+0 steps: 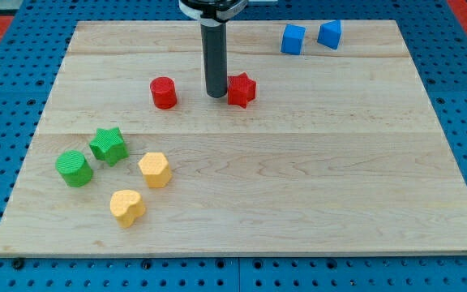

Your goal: Push the red blocks towards the blue cube

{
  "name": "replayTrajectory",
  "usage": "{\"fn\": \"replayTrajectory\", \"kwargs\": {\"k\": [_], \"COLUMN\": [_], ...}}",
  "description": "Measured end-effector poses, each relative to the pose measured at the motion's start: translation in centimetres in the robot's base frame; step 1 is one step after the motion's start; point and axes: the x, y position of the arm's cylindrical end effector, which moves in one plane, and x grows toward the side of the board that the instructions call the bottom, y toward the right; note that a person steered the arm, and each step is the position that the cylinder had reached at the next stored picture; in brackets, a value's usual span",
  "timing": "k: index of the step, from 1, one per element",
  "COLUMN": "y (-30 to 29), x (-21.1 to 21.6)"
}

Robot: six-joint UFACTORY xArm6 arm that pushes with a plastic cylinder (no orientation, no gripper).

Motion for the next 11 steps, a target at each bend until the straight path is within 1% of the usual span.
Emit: {"fn": "replayTrajectory", "kwargs": {"k": [1,2,3,5,6,7,8,9,10,11], "y": [2.7,5.5,10.3,10.1,13.5,15.3,17.9,19.7,15.8,13.8], "x": [2.1,-3.5,-3.7,2.8,4.1,1.9,1.1,4.1,4.7,-0.6]}}
